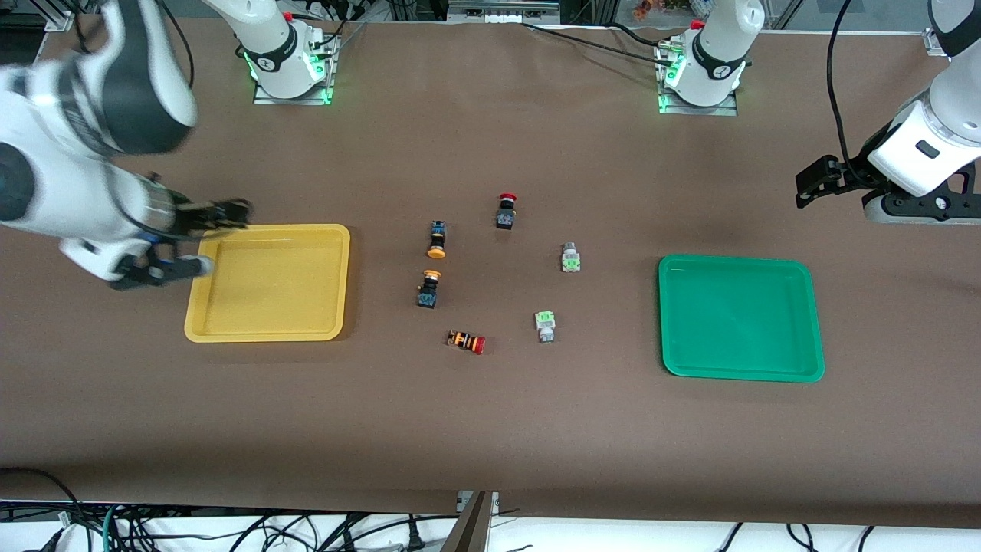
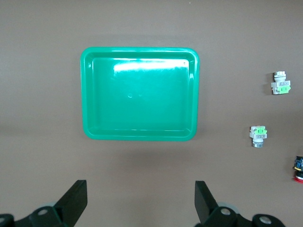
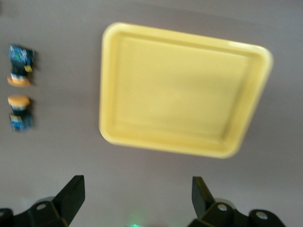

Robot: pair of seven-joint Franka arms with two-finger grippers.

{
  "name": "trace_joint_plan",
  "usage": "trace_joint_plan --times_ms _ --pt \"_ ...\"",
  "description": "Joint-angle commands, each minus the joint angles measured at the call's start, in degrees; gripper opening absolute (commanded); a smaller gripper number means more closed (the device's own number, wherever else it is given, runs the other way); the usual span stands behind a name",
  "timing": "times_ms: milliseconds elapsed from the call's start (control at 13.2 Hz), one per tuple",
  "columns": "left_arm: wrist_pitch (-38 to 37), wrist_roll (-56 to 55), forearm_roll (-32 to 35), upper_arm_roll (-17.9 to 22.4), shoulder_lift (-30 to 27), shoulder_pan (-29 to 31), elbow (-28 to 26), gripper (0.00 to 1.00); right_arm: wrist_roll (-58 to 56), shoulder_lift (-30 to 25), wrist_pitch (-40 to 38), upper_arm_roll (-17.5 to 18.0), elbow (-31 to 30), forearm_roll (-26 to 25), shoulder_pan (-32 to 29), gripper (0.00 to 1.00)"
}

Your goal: Place green and yellow buttons in trays

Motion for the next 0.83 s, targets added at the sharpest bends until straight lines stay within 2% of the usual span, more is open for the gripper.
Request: trace_joint_plan --times_ms 0,228,379,607,759 --pt "-0.5 -0.3 -0.2 -0.2 1.1 -0.3 0.8 1.00 8.9 7.6 7.3 -0.3 1.0 0.6 7.2 1.00" --pt "0.7 -0.7 -3.1 -1.8 5.1 -1.4 1.0 1.00 16.9 12.9 13.7 -0.2 0.5 3.2 13.2 1.00" --pt "4.8 -1.0 -3.8 -2.5 9.8 -3.3 1.0 1.00 21.5 15.0 17.5 -0.2 -0.8 3.7 17.2 1.00" --pt "10.2 -8.8 -5.0 -2.8 16.0 -6.1 0.9 1.00 28.4 16.6 23.4 -0.2 -4.4 4.0 21.7 1.00" --pt "12.1 -15.9 -5.0 -2.7 18.7 -10.4 0.7 1.00 28.7 16.4 28.0 -0.1 -8.7 9.1 22.5 1.00"
